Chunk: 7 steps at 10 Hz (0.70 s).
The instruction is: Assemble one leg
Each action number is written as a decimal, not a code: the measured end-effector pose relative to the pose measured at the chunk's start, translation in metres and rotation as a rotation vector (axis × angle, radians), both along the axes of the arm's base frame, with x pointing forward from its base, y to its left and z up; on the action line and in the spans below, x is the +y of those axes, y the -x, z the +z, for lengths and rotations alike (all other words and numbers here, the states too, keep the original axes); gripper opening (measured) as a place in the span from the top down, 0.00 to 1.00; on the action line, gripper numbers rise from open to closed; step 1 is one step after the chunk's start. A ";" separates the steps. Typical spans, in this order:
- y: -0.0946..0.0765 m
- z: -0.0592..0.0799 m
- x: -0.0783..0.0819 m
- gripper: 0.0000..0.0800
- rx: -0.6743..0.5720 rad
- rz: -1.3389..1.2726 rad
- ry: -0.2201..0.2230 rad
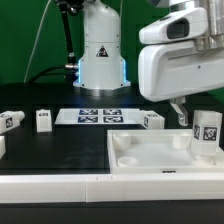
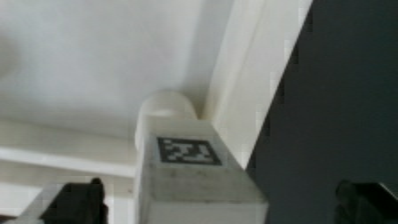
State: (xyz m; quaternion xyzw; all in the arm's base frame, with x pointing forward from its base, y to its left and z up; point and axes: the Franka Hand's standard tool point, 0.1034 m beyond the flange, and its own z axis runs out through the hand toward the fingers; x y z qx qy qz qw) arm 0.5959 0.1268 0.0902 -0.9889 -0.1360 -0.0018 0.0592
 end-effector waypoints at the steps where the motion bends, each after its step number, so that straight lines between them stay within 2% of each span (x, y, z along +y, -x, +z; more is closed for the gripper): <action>1: -0.009 0.003 -0.005 0.19 -0.009 0.002 0.001; 5: -0.007 0.001 -0.003 0.19 -0.004 -0.025 0.001; 7: -0.003 -0.007 0.002 0.19 0.016 -0.113 0.021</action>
Offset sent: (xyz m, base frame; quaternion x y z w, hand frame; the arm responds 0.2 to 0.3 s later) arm 0.0000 0.0000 0.0000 0.0000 0.0000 0.0000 1.0000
